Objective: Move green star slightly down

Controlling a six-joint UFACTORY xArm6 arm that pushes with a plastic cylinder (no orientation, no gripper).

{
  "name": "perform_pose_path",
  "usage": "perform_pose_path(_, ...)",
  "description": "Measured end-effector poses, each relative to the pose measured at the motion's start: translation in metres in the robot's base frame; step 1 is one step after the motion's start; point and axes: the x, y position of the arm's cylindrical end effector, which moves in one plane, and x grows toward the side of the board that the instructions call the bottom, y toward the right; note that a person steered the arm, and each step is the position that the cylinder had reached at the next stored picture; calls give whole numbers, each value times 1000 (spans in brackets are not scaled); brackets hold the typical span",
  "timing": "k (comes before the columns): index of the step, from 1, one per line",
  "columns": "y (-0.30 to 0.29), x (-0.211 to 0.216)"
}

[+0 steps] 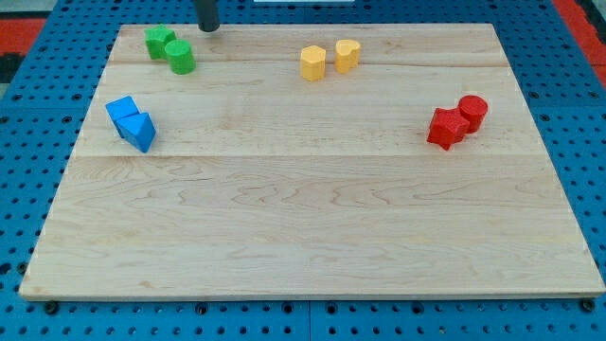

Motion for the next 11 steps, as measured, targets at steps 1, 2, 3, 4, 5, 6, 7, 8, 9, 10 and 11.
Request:
perform_pose_path(1, -22, -1)
perform_pose_path(2, -36, 0)
perform_pose_path(3, -47, 0)
perform_pose_path(4, -47, -1)
perform_pose_path(5, -58, -1)
perform_pose_path(6, -64, -1)
perform_pose_path(7, -69, 6)
perform_pose_path(8, -72, 35)
perform_pose_path(9, -72, 36)
perform_pose_path(10, -74, 31)
perform_pose_path(11, -95, 16)
